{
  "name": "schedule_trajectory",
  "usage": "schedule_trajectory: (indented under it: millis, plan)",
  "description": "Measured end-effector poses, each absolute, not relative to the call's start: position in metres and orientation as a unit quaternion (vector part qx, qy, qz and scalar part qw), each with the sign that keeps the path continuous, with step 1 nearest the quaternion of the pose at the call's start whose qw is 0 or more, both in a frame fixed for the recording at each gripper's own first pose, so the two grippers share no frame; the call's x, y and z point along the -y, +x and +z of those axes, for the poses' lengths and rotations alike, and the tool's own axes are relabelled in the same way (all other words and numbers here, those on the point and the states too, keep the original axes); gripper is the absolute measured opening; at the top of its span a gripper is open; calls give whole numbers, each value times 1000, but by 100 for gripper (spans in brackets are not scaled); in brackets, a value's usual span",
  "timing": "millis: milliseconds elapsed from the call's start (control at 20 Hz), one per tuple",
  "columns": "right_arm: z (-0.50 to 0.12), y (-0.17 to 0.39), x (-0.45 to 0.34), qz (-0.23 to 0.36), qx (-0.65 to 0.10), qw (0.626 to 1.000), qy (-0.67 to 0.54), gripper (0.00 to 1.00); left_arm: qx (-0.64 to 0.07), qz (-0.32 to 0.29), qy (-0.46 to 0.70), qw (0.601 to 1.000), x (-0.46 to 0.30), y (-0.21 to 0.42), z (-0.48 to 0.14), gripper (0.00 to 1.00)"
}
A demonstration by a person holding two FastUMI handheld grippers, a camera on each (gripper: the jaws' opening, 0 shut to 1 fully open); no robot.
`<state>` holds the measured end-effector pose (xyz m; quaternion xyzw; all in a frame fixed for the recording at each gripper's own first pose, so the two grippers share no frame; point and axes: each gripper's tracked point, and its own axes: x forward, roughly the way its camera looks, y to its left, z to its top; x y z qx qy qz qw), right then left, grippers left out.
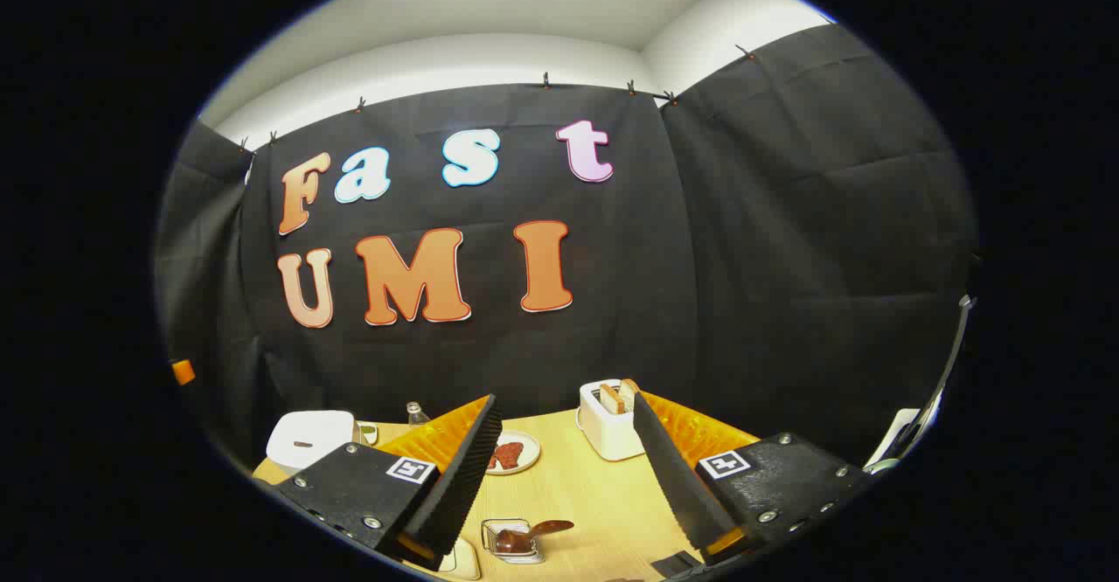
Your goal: Close the left gripper, press the button to open the rice cooker; take a wooden spoon from the chopstick holder with the right hand, scoop a spoonful of rice and pour it into the rice cooker, then put the wooden spoon back into the chopstick holder.
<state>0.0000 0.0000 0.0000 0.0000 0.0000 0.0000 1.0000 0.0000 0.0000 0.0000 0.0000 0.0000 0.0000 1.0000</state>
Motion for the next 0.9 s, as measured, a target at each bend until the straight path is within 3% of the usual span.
schedule_trajectory:
  millis: [50, 900]
  plan:
    - [2, -5, -9, 2, 2, 1000, -6, 94, 8, -1, 1, 1000, -8, -3, 6, 100]
    - [19, -18, -41, 11, 29, 998, -51, 94, 29, 17, 0, 999, -44, -14, 18, 100]
